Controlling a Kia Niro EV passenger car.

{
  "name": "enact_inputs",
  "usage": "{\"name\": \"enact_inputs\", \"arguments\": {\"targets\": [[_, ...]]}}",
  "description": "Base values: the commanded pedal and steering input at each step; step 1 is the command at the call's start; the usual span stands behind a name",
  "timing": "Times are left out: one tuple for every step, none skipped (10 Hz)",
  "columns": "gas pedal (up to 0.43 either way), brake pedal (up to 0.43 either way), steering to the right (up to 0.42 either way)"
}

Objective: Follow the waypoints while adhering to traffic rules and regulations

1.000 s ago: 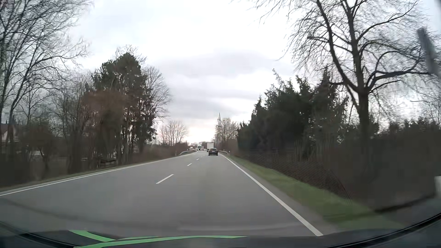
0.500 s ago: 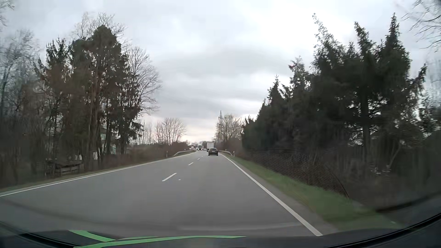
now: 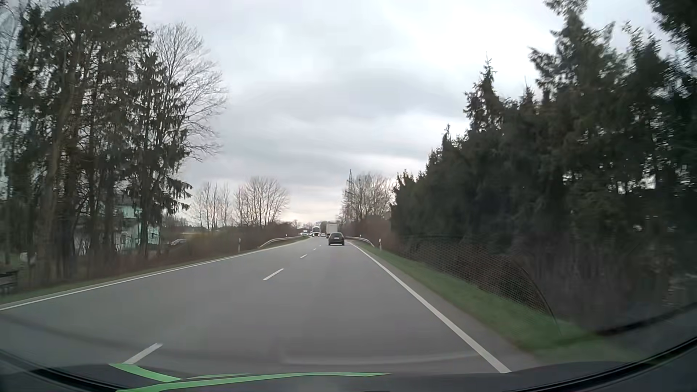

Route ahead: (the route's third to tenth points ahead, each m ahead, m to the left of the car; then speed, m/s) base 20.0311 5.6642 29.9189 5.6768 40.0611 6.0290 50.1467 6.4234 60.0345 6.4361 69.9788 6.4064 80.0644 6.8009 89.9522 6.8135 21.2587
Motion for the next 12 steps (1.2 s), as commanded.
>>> {"name": "enact_inputs", "arguments": {"targets": [[0.169,0.000,0.000],[0.169,0.000,0.000],[0.169,0.000,0.000],[0.169,0.000,0.000],[0.169,0.000,0.000],[0.169,0.000,0.000],[0.169,0.000,0.000],[0.169,0.000,0.000],[0.169,0.000,0.000],[0.169,0.000,0.000],[0.169,0.000,0.000],[0.157,0.000,0.000]]}}
